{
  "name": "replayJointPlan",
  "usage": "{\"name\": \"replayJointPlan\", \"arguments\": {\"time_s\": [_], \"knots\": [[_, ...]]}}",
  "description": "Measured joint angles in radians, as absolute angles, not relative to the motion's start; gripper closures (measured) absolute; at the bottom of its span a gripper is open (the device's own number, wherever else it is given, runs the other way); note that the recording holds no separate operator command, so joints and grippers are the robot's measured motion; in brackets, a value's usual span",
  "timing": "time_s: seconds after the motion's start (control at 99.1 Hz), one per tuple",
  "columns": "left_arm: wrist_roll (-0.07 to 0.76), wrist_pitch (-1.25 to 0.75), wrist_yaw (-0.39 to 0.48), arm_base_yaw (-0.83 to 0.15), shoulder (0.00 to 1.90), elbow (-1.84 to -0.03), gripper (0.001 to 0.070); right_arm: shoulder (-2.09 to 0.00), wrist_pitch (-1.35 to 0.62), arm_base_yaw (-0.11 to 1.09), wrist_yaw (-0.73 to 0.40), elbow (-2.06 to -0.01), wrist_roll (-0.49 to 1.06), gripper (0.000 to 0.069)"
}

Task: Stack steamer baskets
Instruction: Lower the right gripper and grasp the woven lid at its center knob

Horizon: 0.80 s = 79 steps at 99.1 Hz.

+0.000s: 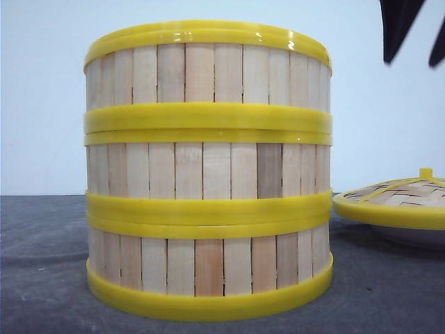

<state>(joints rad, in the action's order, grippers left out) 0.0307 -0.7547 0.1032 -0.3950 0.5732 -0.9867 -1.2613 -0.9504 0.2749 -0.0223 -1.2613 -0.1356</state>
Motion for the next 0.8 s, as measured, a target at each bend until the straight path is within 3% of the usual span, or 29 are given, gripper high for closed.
{"name": "replayJointPlan", "arguments": {"time_s": [0.303, 0.525, 0.797], "knots": [[0.043, -0.754, 0.103, -0.395, 0.435, -0.938, 0.0452, -1.306, -0.741, 0.169, 0.025, -1.050, -0.150, 0.0295], [0.043, -0.754, 0.103, -0.395, 0.435, -0.938, 0.0452, -1.383, -0.669, 0.157, 0.027, -1.039, -0.161, 0.0305], [0.044, -0.756, 0.103, -0.395, 0.435, -0.938, 0.0452, -1.441, -0.621, 0.157, 0.026, -1.039, -0.162, 0.0369]]}}
